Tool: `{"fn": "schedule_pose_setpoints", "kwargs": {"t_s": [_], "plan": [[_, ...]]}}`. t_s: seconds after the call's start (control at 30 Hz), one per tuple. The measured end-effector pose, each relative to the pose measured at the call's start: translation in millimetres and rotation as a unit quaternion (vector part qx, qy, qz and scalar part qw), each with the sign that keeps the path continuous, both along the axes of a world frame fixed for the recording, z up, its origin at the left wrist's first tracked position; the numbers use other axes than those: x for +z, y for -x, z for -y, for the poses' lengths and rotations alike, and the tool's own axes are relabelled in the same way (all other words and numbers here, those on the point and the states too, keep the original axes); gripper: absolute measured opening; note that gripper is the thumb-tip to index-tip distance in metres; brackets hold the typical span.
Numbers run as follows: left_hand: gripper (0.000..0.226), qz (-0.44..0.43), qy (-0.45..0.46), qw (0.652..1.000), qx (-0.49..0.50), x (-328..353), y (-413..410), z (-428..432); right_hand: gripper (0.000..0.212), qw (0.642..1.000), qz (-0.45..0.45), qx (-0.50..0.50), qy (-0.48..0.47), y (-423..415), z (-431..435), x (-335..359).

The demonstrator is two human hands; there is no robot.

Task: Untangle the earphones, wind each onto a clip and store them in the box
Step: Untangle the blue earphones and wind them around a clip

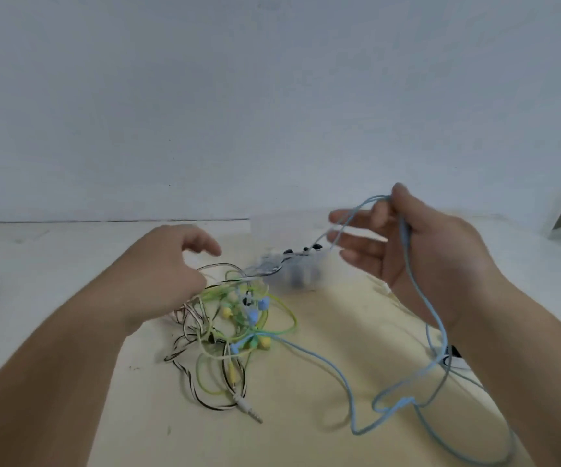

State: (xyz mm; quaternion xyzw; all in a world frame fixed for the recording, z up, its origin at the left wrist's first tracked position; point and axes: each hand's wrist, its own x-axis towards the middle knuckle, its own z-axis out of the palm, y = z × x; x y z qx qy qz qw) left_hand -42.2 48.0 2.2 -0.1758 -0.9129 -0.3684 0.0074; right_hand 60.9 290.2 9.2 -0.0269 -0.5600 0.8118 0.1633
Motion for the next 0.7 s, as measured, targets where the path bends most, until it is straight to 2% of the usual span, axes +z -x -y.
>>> {"fn": "schedule_pose_setpoints", "kwargs": {"t_s": [0.13,0.2,0.3,0.37,0.47,0.53,0.6,0.63,0.7], "plan": [[0.057,-0.008,-0.108,0.974,-0.198,10.8,-20.9,-14.1,0.043,0.996,0.020,0.052,-0.075,-0.5,5.6,-7.4],[0.065,-0.009,-0.132,0.965,-0.228,2.9,-25.2,-25.0,0.037,0.994,-0.003,0.067,-0.089,-2.0,5.9,-7.9],[0.077,-0.055,-0.058,0.978,-0.194,-13.4,-27.2,-40.0,0.027,0.992,-0.050,0.063,-0.096,-5.1,6.9,-6.1],[0.060,-0.093,-0.013,0.981,-0.171,-22.1,-25.1,-43.1,0.027,0.992,-0.079,0.055,-0.077,-6.5,7.1,-2.1],[0.008,-0.127,0.000,0.984,-0.129,-25.1,-18.7,-42.3,0.036,0.989,-0.110,0.098,0.017,-8.2,4.1,6.8],[0.009,-0.143,0.001,0.984,-0.105,-24.1,-15.4,-40.9,0.039,0.979,-0.114,0.112,0.130,-12.0,-0.2,12.4],[0.013,-0.145,-0.020,0.984,-0.099,-22.1,-14.6,-39.9,0.034,0.977,-0.088,0.078,0.177,-16.1,-1.5,16.1],[0.016,-0.149,-0.029,0.983,-0.100,-21.0,-15.8,-39.5,0.032,0.983,-0.057,0.055,0.163,-16.1,-2.4,16.1],[0.022,-0.158,-0.036,0.982,-0.101,-19.0,-19.3,-39.6,0.032,0.998,0.026,0.010,0.063,-14.0,-3.5,13.1]]}}
